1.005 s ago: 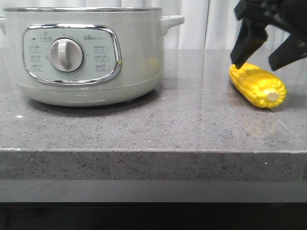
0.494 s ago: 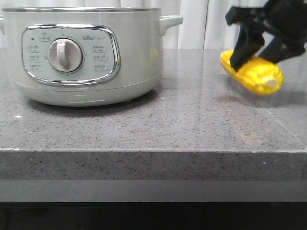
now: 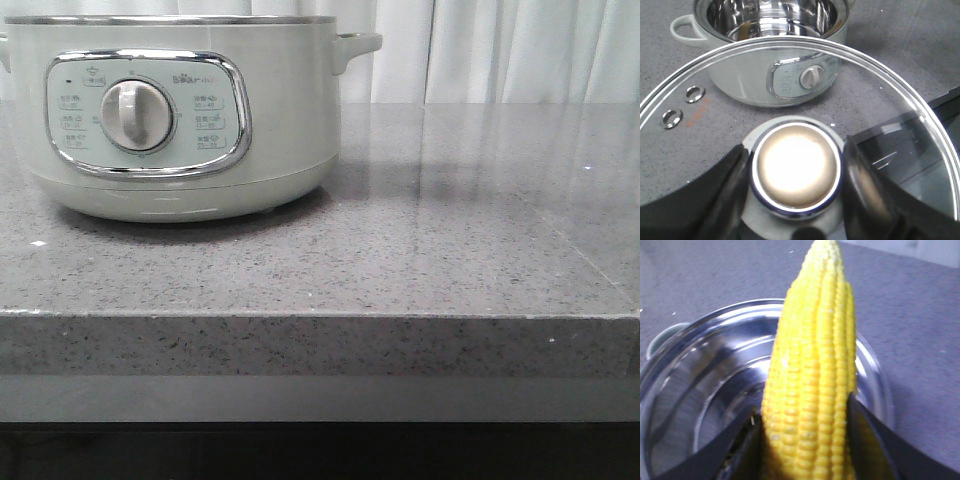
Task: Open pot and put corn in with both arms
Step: 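Carry the corn over the open pot with the right gripper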
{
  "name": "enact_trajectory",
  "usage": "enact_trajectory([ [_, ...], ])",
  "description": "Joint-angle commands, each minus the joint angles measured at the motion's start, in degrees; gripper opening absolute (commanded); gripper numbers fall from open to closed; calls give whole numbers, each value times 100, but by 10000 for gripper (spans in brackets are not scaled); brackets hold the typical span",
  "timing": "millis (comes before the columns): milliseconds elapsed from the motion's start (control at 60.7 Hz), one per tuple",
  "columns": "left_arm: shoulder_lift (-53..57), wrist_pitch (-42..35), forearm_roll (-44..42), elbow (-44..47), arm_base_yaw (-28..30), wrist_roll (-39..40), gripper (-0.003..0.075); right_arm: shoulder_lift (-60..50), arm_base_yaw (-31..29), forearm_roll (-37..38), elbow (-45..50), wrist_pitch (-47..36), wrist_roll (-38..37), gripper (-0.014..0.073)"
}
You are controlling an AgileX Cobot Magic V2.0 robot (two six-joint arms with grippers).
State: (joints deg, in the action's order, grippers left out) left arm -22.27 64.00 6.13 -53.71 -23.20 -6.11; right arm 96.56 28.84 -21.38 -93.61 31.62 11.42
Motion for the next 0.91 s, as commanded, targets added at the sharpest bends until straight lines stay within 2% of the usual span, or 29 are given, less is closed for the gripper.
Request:
enact_trajectory([
  [0,-42,-810,101,-180,-31,56,211,136,272,-68,-459,-282,95,266],
  [82,-42,-810,101,-180,-31,56,211,366,403,-68,-557,-268,95,284],
  [247,-42,-810,101,-180,-31,66,211,491,470,-68,-572,-131,95,497],
  [329,-42,-810,101,-180,-31,66,211,460,470,-68,-603,-104,95,573],
  [511,-42,-810,112,-180,-31,66,211,216,426,-3,-609,-74,95,552],
  [626,-42,-810,112,-180,-31,66,211,-65,263,103,-609,97,95,439],
  [708,-42,-810,112,-180,-31,66,211,-256,68,137,-591,294,95,283],
  [807,-42,-810,112,-180,-31,66,211,-478,-243,148,-565,616,95,23],
  [857,-42,-810,112,-180,-31,66,211,-599,-392,148,-498,689,95,-78],
  [890,-42,-810,112,-180,-31,66,211,-691,-475,158,-414,677,95,-64],
])
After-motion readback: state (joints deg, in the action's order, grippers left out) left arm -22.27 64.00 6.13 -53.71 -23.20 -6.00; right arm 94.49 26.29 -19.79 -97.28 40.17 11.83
